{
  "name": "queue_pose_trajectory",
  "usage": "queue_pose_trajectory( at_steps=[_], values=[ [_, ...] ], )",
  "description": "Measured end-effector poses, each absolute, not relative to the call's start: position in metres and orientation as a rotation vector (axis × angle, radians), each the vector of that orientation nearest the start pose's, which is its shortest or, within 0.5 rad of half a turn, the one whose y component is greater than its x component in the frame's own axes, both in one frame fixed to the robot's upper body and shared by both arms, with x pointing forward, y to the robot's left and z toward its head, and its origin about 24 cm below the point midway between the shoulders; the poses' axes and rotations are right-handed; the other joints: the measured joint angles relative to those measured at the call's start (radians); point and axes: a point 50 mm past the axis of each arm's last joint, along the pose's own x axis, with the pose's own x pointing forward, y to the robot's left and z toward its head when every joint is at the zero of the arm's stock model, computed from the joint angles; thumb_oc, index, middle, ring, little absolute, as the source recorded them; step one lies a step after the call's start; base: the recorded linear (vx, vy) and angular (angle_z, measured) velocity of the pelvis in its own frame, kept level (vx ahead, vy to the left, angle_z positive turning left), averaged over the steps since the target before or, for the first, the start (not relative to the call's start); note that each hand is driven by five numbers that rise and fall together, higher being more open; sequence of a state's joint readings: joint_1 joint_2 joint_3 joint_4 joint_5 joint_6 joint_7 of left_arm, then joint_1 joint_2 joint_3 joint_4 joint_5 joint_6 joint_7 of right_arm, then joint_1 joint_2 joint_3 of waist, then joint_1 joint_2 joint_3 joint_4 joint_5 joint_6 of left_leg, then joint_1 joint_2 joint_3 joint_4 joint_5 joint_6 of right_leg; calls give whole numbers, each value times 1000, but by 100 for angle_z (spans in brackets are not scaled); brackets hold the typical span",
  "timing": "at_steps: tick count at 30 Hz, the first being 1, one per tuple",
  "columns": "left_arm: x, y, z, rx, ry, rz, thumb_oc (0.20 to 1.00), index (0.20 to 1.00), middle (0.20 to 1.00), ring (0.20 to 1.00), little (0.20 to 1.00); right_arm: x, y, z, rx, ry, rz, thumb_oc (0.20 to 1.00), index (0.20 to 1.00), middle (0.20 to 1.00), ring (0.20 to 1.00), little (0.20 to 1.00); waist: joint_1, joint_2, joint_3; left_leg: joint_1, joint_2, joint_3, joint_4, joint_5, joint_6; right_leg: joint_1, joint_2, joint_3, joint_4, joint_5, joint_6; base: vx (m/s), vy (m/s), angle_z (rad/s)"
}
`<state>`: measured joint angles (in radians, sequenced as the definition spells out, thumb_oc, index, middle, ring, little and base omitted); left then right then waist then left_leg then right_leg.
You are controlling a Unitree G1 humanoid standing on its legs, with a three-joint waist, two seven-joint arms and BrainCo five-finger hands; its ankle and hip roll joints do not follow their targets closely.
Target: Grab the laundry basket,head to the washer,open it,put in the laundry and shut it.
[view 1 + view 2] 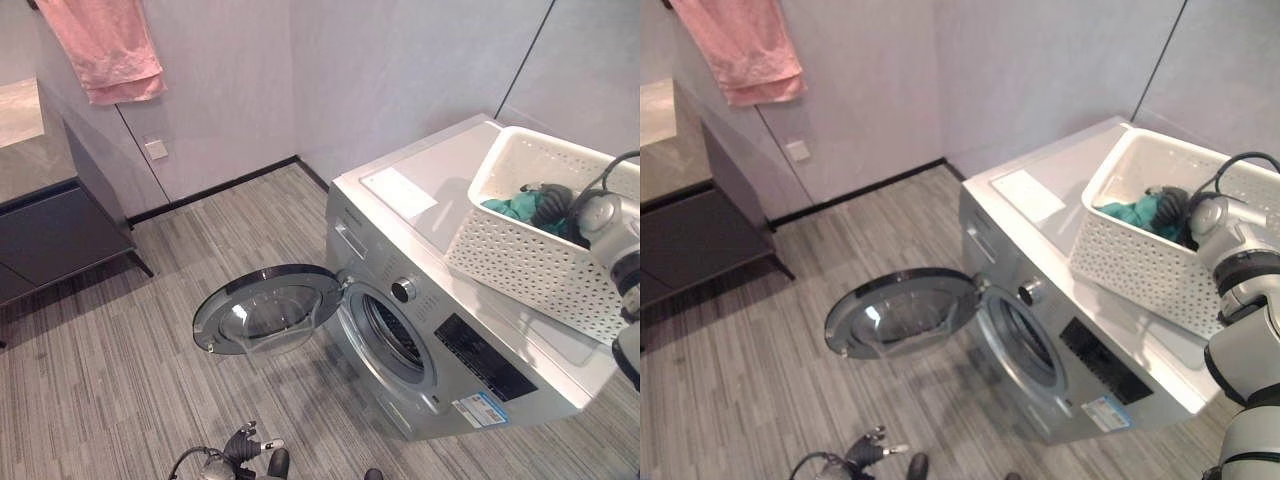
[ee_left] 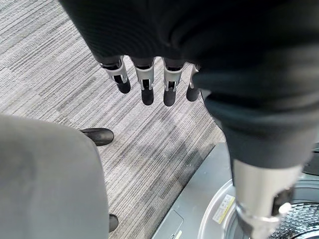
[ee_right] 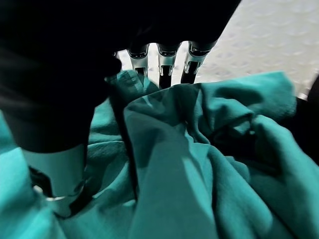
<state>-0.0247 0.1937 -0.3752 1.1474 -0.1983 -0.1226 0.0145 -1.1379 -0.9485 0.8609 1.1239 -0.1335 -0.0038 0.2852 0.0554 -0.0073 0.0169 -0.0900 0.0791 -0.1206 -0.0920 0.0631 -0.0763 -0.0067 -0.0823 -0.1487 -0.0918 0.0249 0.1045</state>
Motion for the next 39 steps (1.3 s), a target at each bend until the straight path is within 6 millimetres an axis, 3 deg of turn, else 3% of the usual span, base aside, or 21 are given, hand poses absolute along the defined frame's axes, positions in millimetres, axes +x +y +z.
queue_pose_trajectory(
  at_steps=[8, 15, 16, 17, 18, 24, 31, 37, 39],
  values=[
    [126, 184, -154, 213, 1005, -120, 1000, 1000, 1000, 1000, 1000, 371, -328, 197, -1441, 462, 110, 1000, 1000, 1000, 1000, 1000, 1, -23, 7, -21, 3, 0, 0, 2, -2, -26, 2, 2, -4, -1, -1, 7, -1, -1],
    [128, 178, -154, 229, 995, -159, 1000, 1000, 1000, 1000, 1000, 369, -332, 195, -1409, 498, 119, 1000, 1000, 1000, 1000, 1000, 3, -23, 8, -22, 3, 0, 0, 1, -3, -26, 2, 2, -4, -1, -1, 0, 0, 0],
    [128, 178, -154, 228, 995, -158, 1000, 1000, 1000, 1000, 1000, 368, -335, 195, -1400, 512, 110, 956, 956, 956, 956, 956, 7, -23, 8, -21, 3, 0, 0, 1, -3, -25, 2, 2, -4, -1, -1, 0, 0, 0],
    [129, 178, -154, 228, 994, -159, 1000, 1000, 1000, 1000, 1000, 367, -336, 194, -1398, 517, 107, 260, 260, 260, 260, 260, 9, -23, 8, -21, 3, 0, 0, 1, -3, -25, 2, 2, -4, -1, -1, 0, 0, 0],
    [129, 178, -154, 228, 994, -158, 1000, 1000, 1000, 1000, 1000, 367, -338, 194, -1394, 523, 105, 200, 200, 200, 200, 200, 11, -22, 8, -19, 2, 1, 0, 1, -3, -24, 1, 2, -4, -1, -1, 0, 0, 0],
    [129, 178, -154, 228, 996, -155, 1000, 1000, 1000, 1000, 1000, 367, -340, 197, -1383, 516, 86, 200, 200, 200, 200, 200, 12, -12, 15, -8, -1, 0, 0, 2, -2, -11, -2, 1, -4, -2, 0, 0, 0, 0],
    [127, 184, -155, 213, 1018, -106, 1000, 1000, 1000, 1000, 1000, 371, -341, 218, -1265, 352, -70, 200, 200, 200, 200, 200, 8, 20, 25, 23, -1, 9, 0, 0, -1, 16, -3, 6, -4, -2, 0, 1, 5, -2],
    [120, 188, -157, 195, 1034, -71, 1000, 1000, 1000, 1000, 1000, 371, -336, 268, -1003, 19, -244, 200, 200, 200, 200, 200, -10, 35, 24, 70, -2, 18, 0, -6, 7, 62, -4, 10, -4, -9, 1, 4, 2, -1],
    [117, 189, -158, 195, 1041, -64, 1000, 1000, 1000, 1000, 1000, 369, -324, 291, -942, -139, -281, 200, 200, 200, 200, 200, -15, 42, 19, 77, -2, 20, 0, -7, 9, 66, -4, 13, -4, -9, 1, -1, 4, -7]
  ],
)
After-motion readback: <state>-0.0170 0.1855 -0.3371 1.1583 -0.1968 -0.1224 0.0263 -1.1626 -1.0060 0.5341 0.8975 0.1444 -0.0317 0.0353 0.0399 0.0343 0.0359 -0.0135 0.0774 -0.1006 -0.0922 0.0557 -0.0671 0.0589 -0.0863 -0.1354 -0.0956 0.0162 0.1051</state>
